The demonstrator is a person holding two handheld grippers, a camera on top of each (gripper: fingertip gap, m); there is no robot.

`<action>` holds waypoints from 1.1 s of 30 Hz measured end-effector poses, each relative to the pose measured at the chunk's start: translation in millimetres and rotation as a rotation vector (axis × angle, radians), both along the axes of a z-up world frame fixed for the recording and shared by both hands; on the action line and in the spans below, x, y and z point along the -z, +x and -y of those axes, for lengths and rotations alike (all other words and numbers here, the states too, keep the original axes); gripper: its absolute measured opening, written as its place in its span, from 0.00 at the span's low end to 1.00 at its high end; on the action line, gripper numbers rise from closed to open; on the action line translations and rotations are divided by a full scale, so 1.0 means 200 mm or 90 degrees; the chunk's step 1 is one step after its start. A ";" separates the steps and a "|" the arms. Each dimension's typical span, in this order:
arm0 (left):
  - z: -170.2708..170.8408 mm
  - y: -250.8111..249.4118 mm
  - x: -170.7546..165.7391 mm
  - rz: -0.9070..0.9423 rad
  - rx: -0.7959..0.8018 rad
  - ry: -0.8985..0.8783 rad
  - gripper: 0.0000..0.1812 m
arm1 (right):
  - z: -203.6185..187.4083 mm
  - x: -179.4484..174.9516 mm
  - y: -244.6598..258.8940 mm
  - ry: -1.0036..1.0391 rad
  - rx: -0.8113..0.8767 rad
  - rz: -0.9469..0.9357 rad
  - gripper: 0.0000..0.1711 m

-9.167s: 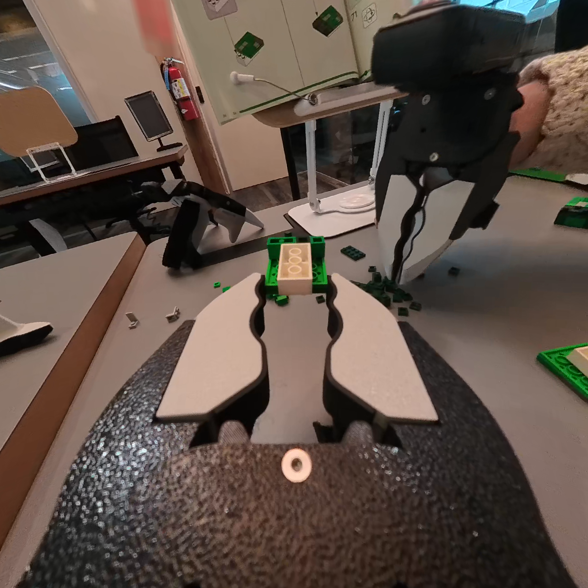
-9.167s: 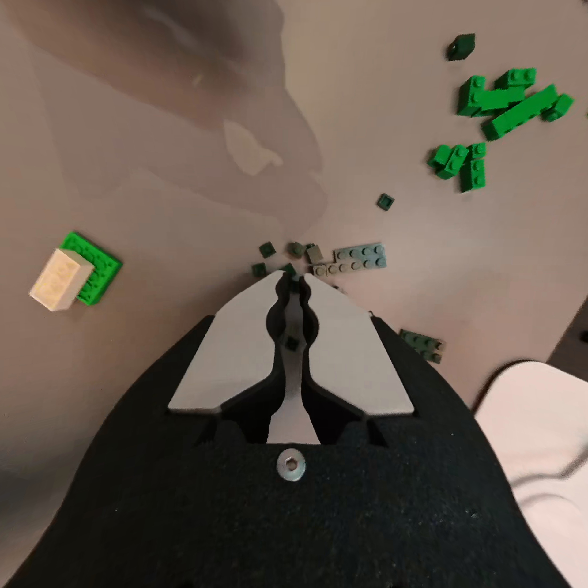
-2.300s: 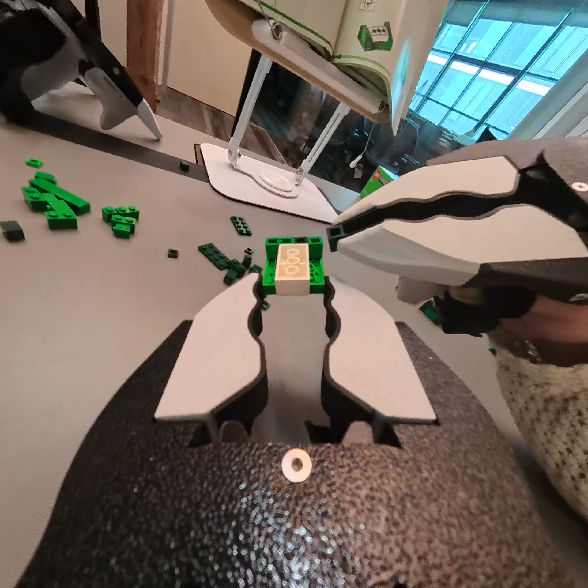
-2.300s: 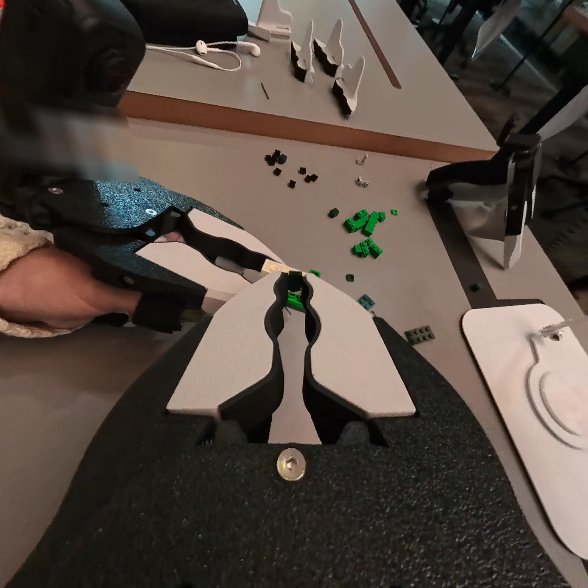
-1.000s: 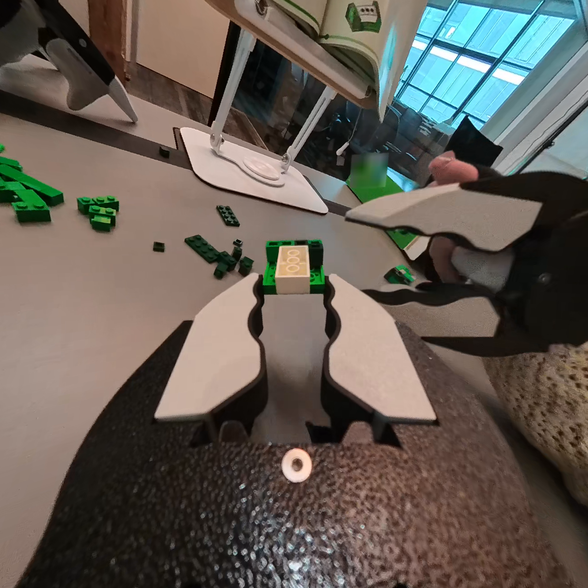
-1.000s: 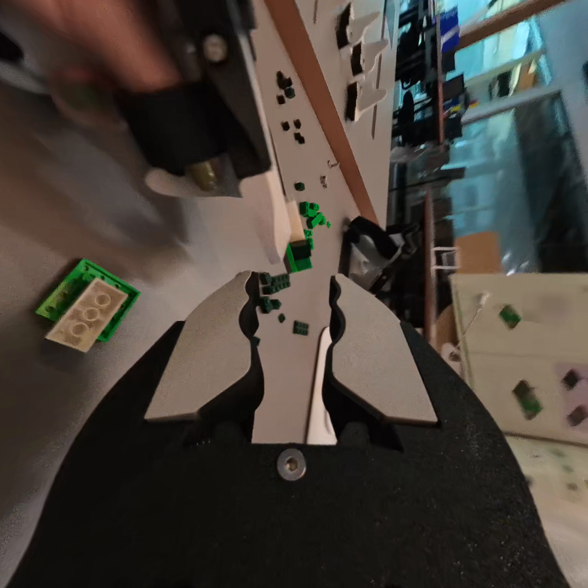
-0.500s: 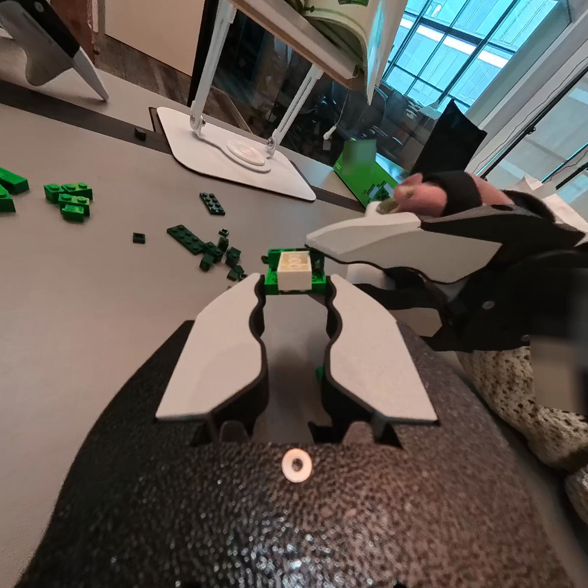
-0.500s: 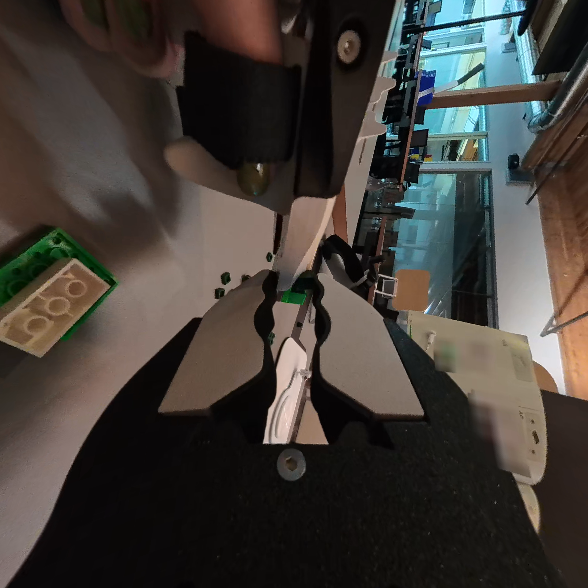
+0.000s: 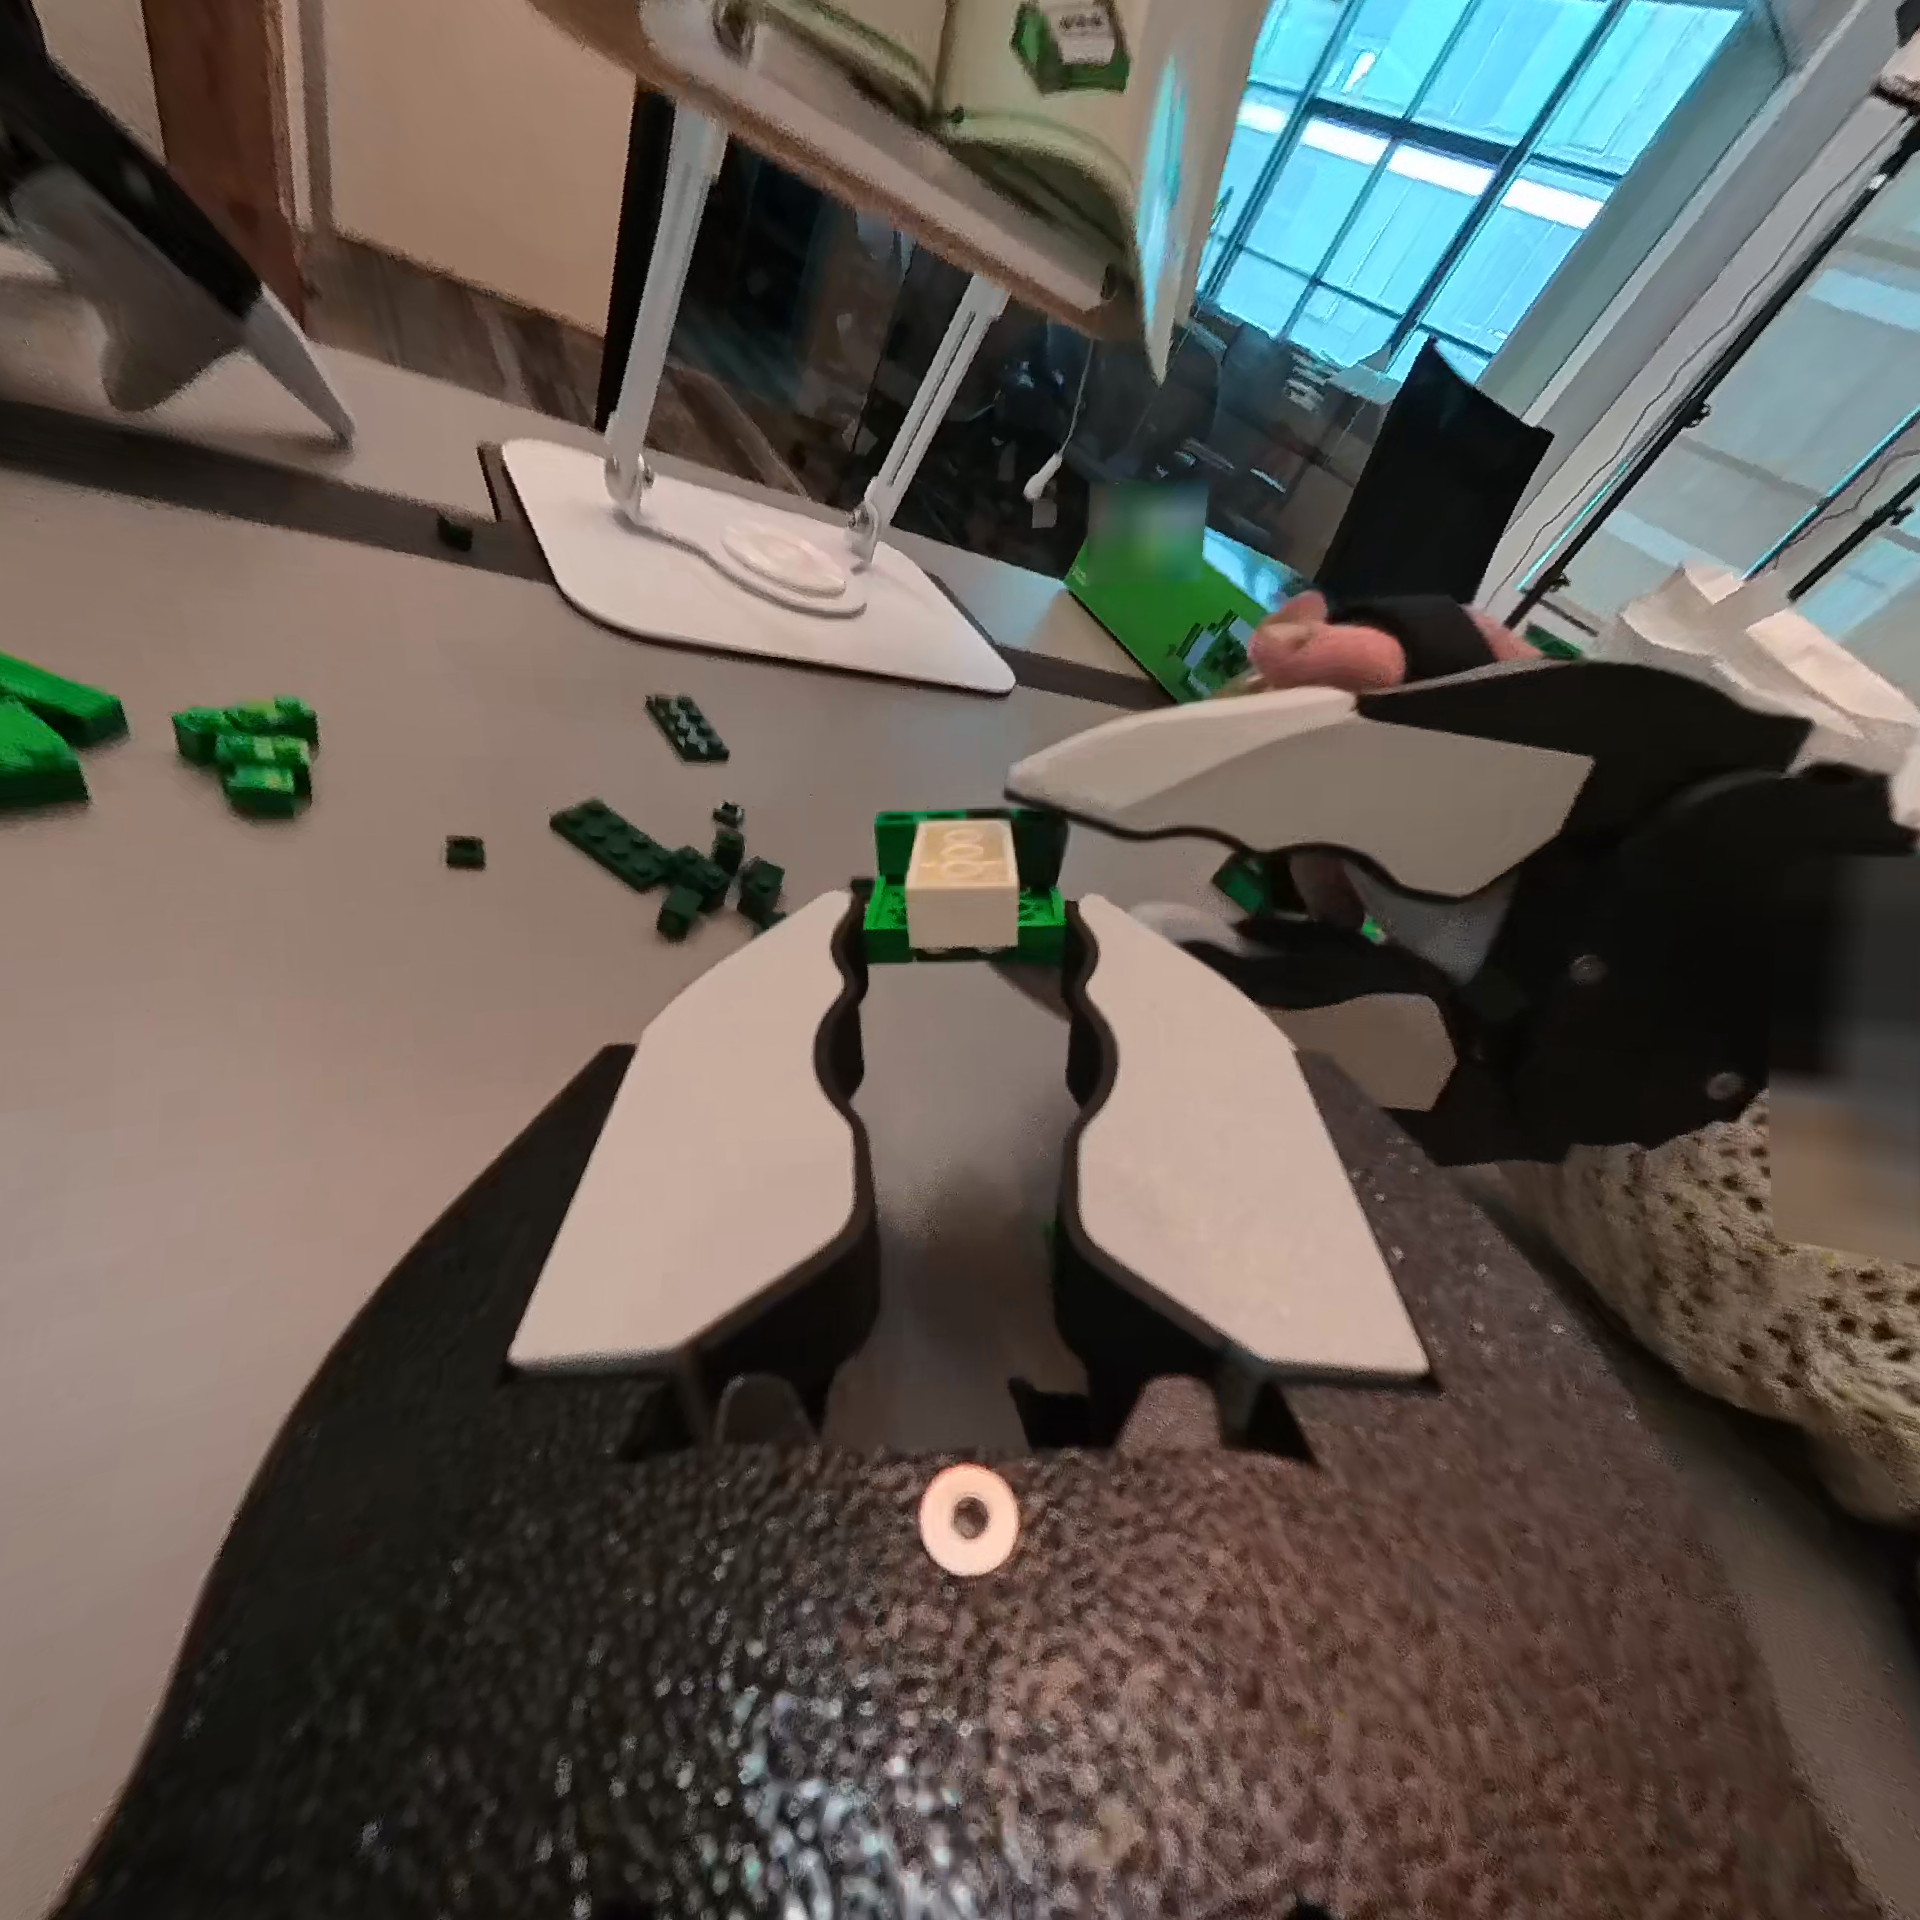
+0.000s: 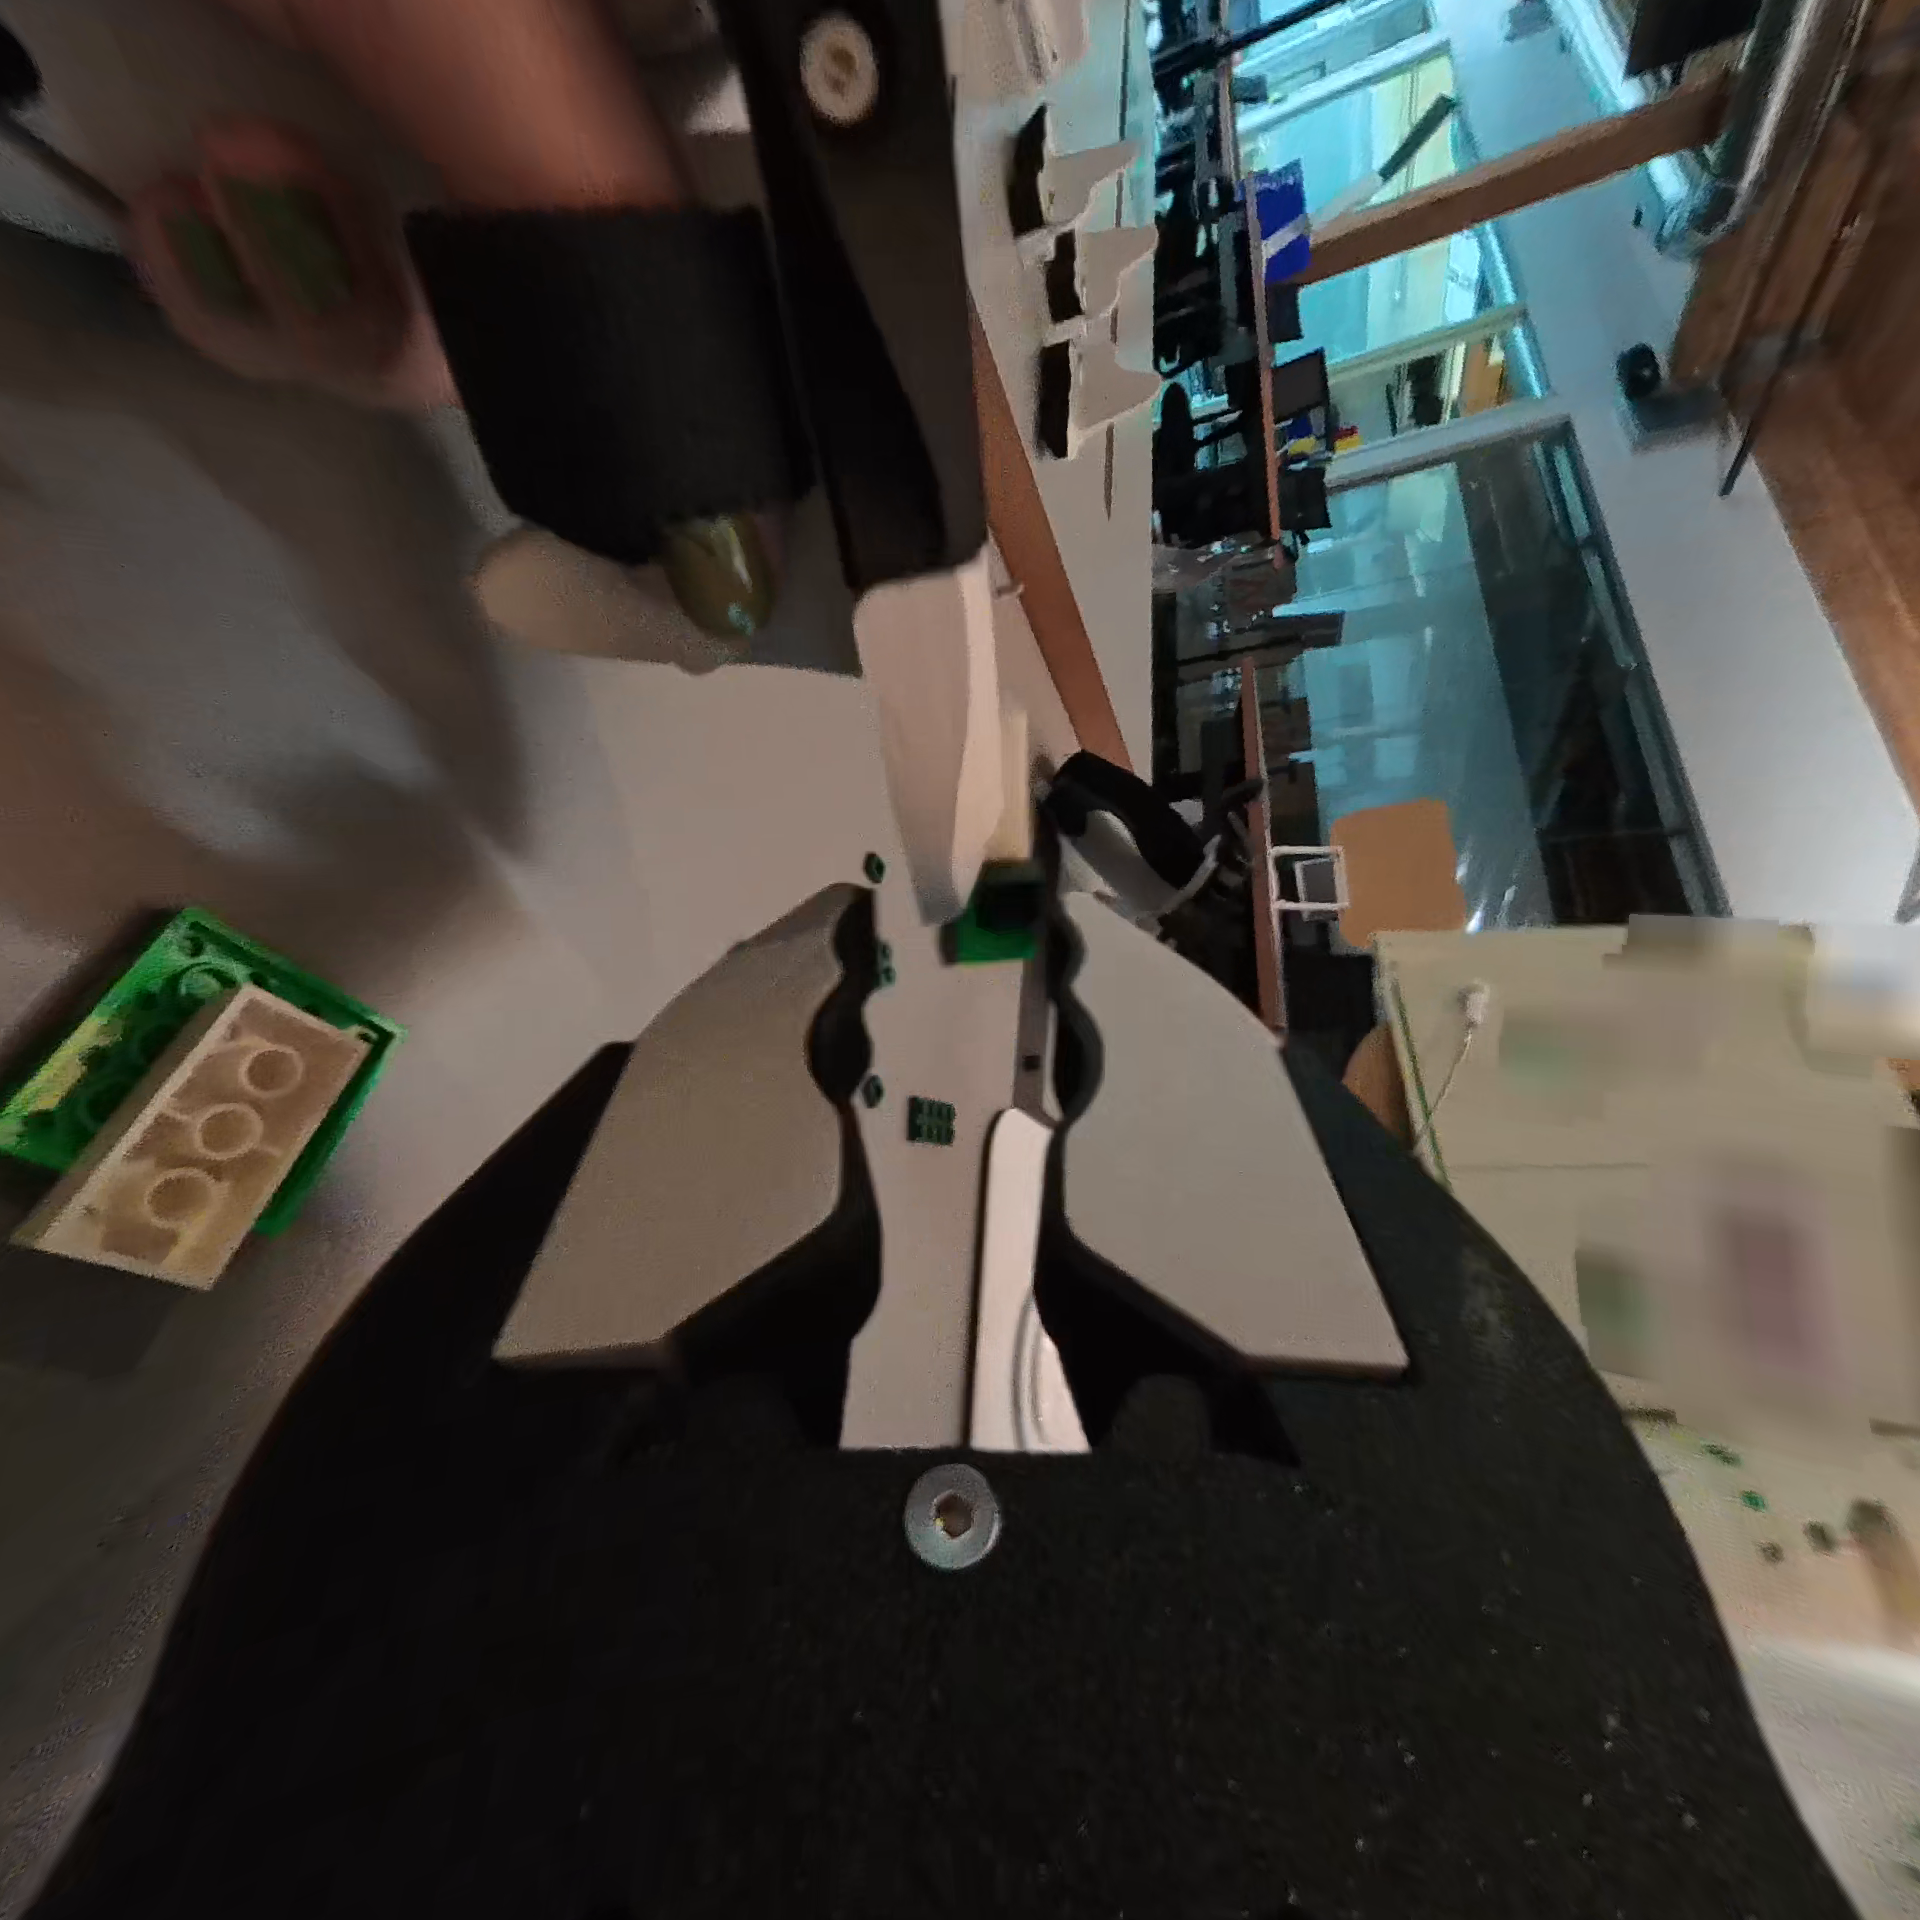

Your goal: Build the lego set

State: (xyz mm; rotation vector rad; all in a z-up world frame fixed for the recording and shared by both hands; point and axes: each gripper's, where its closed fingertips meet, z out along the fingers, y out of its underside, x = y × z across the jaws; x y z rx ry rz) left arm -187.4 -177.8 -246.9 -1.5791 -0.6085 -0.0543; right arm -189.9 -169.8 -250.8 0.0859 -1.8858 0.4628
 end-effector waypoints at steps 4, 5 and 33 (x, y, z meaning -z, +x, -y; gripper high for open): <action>0.03 -0.02 -0.08 -0.123 -0.009 0.006 0.20 | -0.08 0.01 -0.02 -0.155 0.055 0.037 0.24; 0.04 -0.02 -0.09 -0.145 -0.011 0.002 0.20 | -0.08 0.01 -0.01 -0.208 0.053 0.049 0.23; 0.01 0.01 -0.01 -0.112 0.019 -0.048 0.20 | 0.02 -0.05 -0.06 0.056 0.028 -0.140 0.13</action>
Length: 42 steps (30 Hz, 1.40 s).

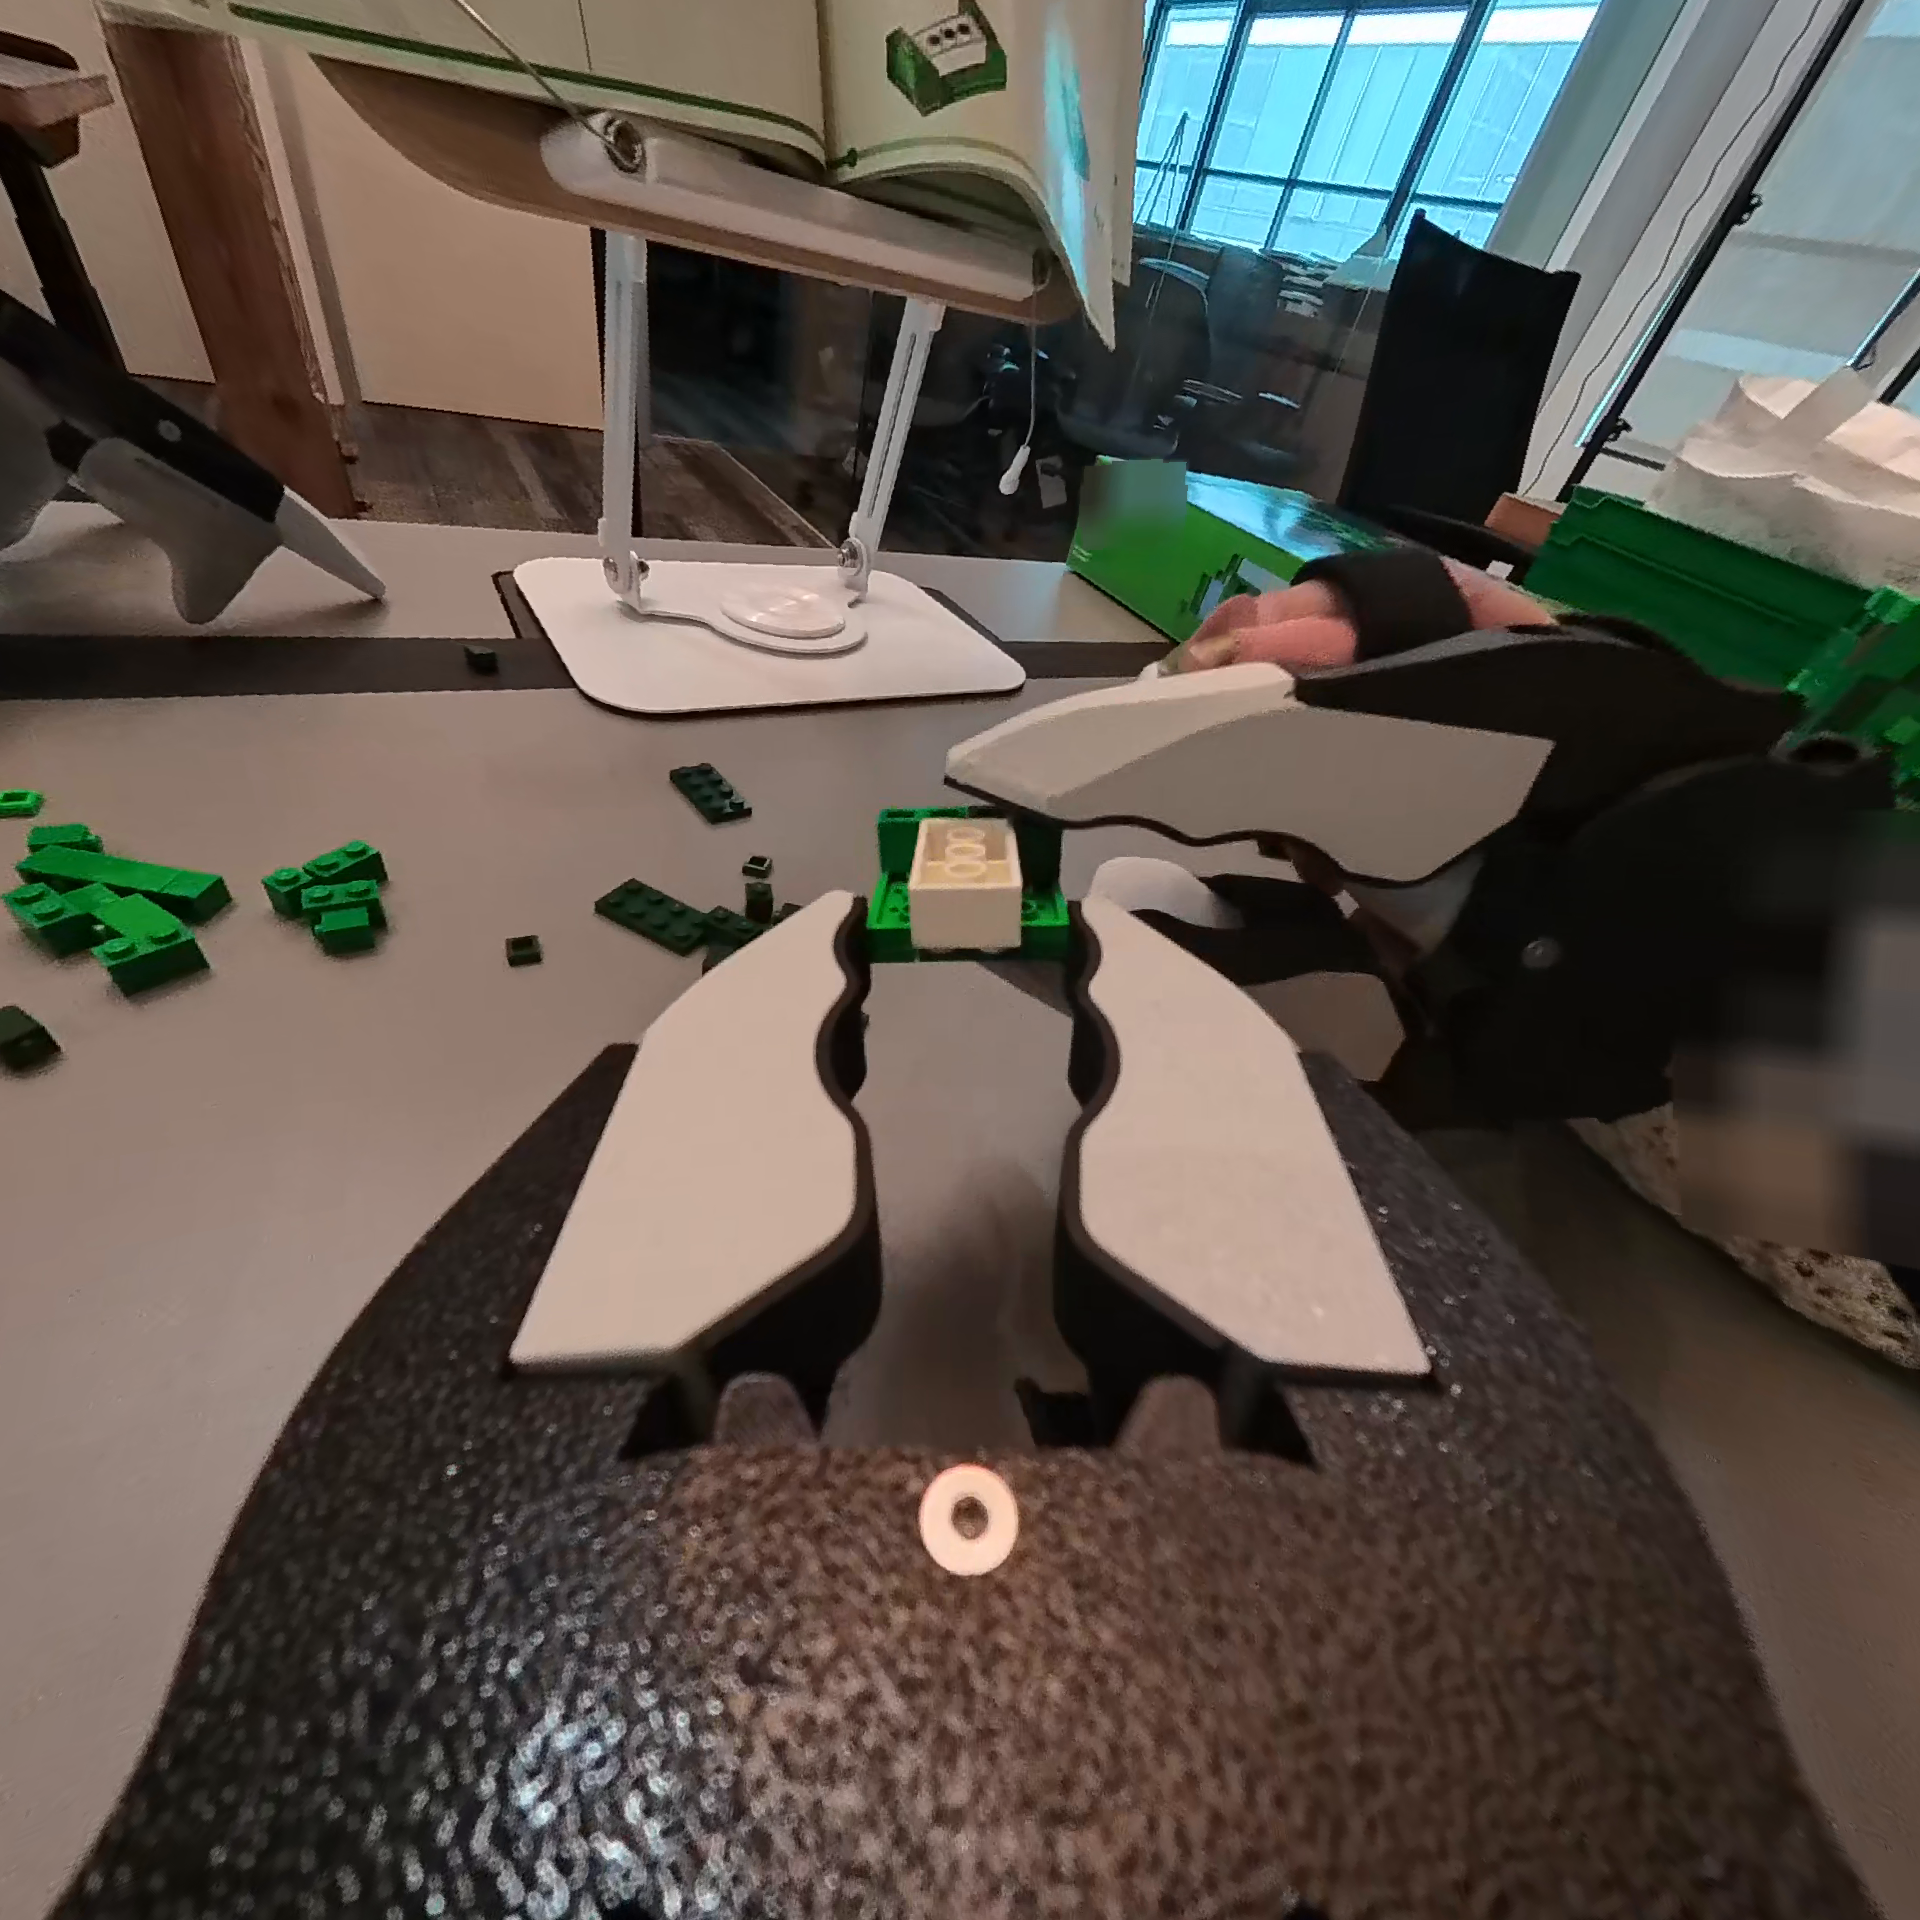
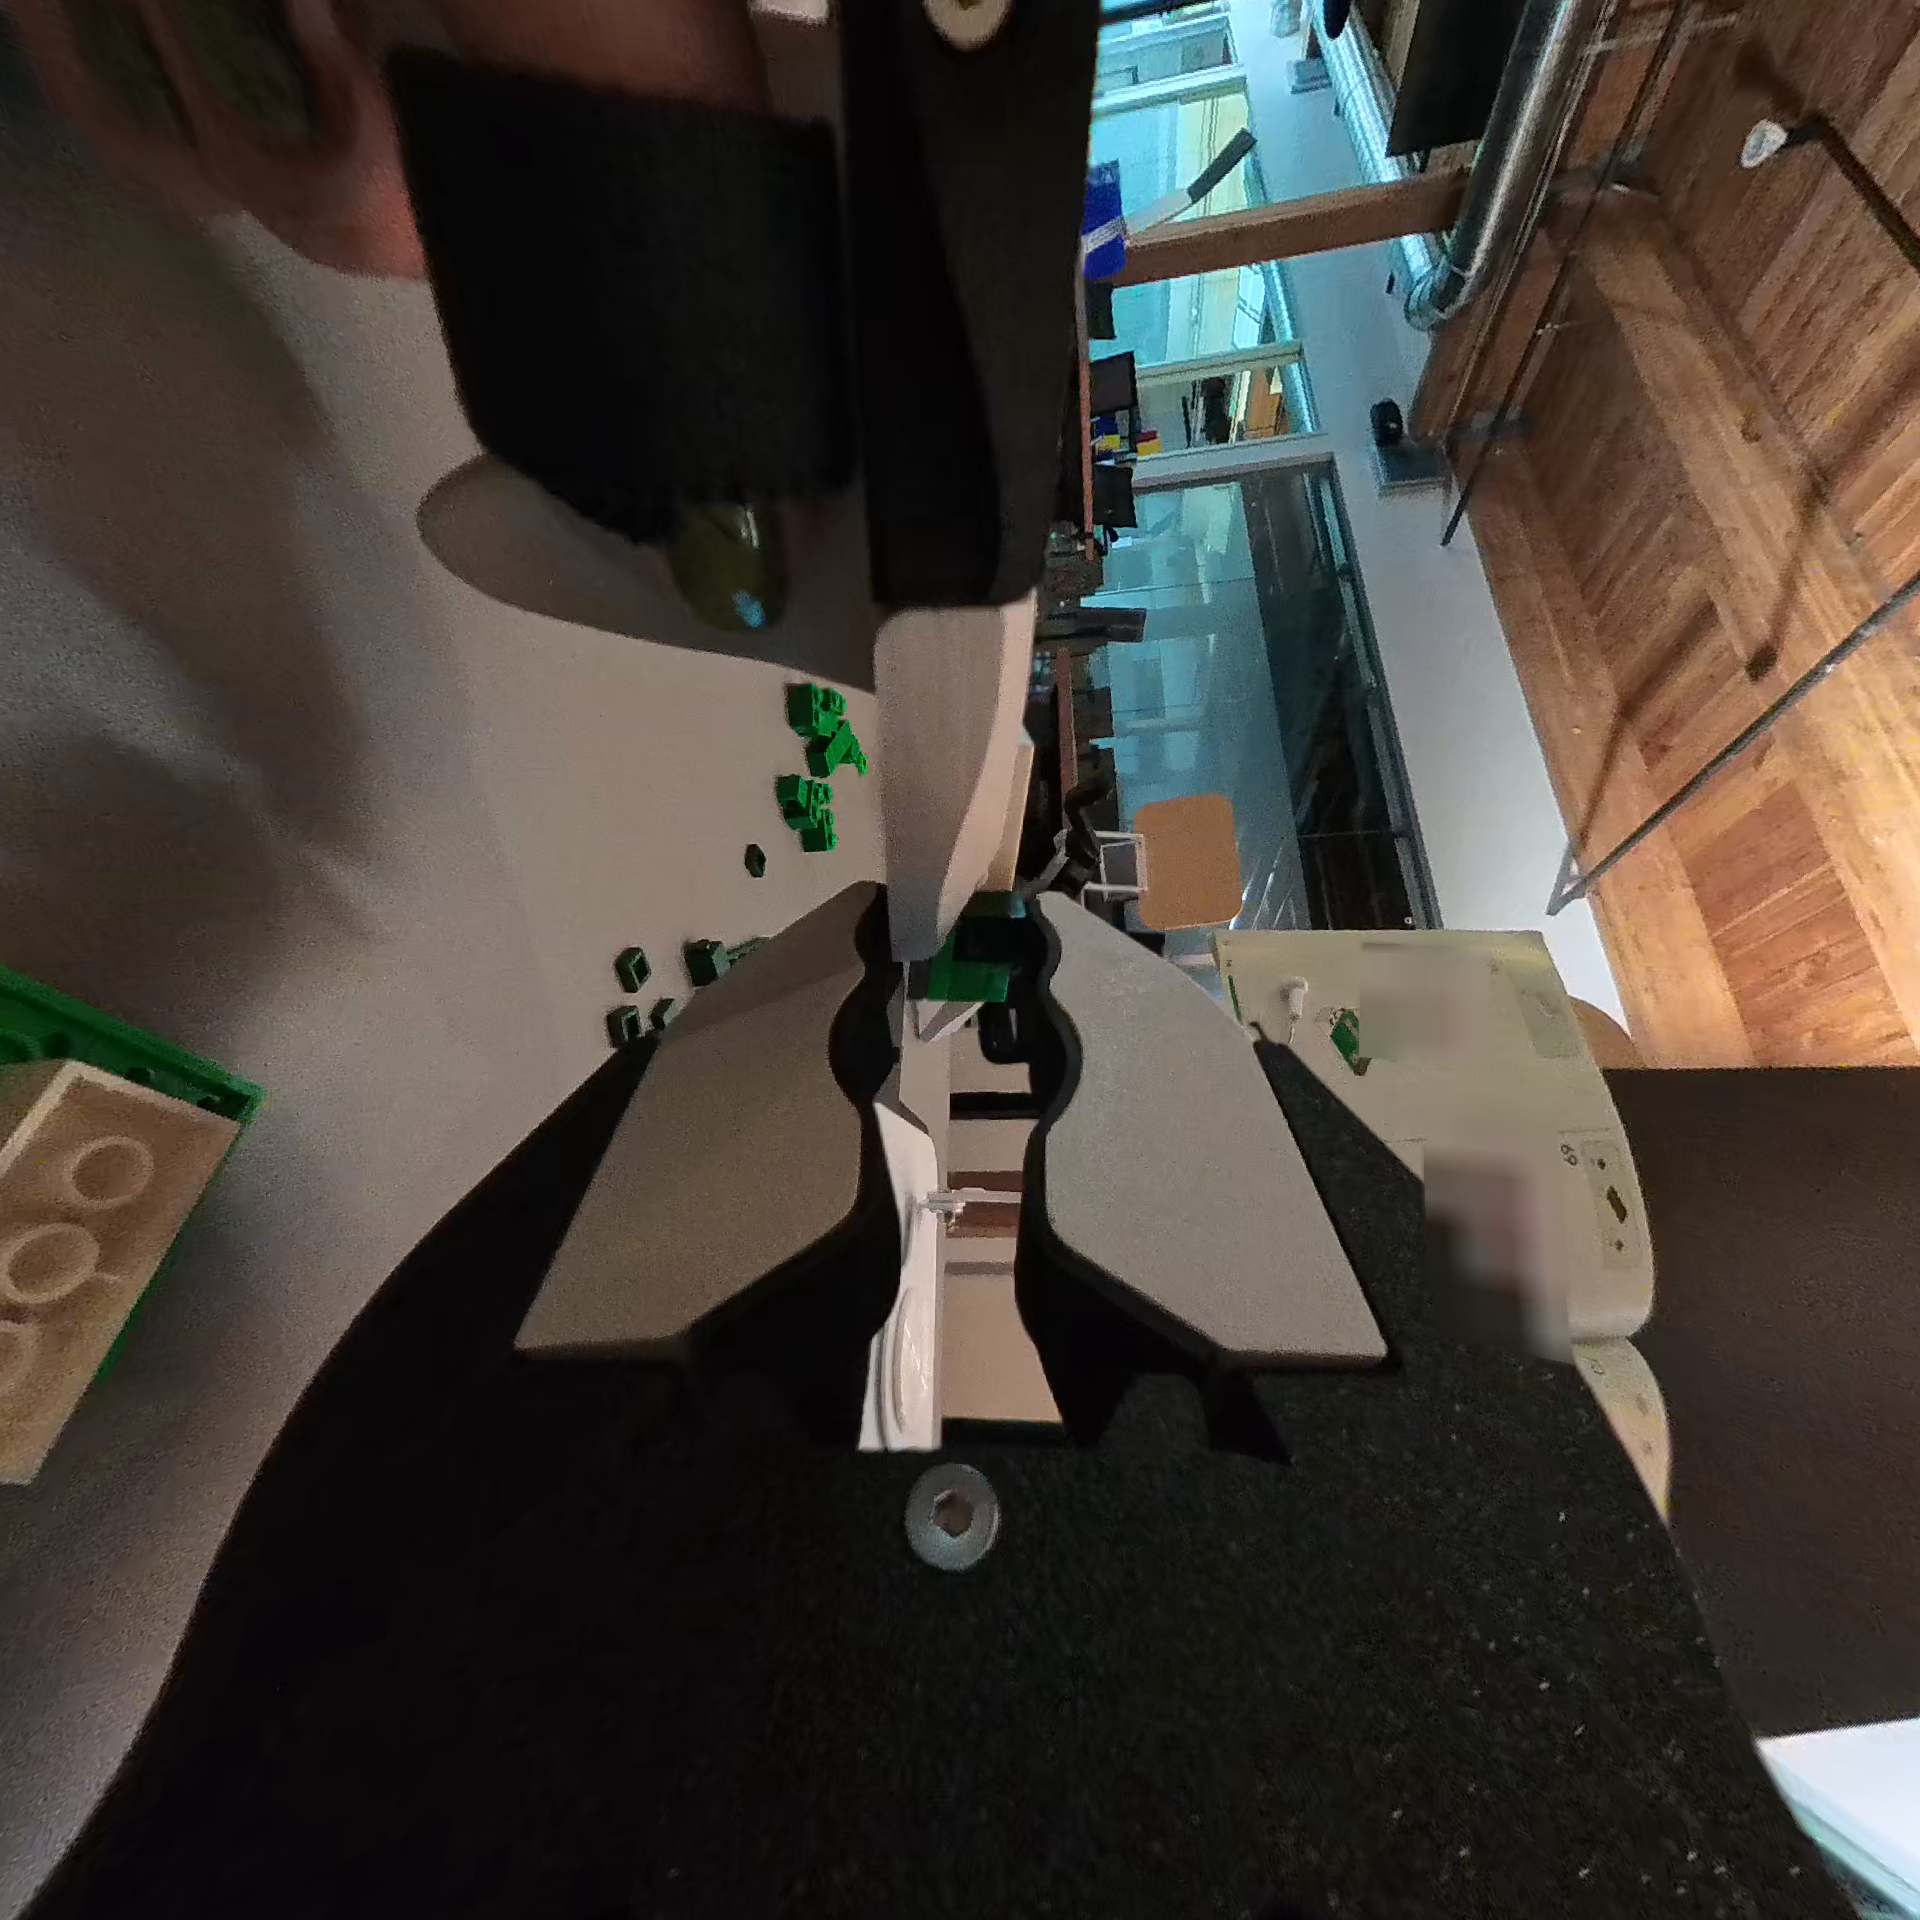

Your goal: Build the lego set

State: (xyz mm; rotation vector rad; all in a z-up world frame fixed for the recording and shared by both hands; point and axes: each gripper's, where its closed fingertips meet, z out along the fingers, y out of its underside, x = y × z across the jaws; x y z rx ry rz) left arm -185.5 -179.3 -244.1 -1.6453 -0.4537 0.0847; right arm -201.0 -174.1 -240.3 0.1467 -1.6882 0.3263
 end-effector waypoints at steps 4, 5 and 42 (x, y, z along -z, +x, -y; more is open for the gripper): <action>0.00 0.00 0.00 -0.001 0.001 0.003 0.20 | 0.00 0.00 0.00 -0.021 0.011 0.009 0.12; 0.00 0.00 -0.01 -0.002 0.001 0.005 0.20 | 0.00 -0.01 0.01 -0.023 0.013 0.007 0.12; 0.05 0.06 0.12 -0.512 0.120 -0.292 0.10 | 0.02 0.20 0.11 -0.054 0.016 0.338 0.11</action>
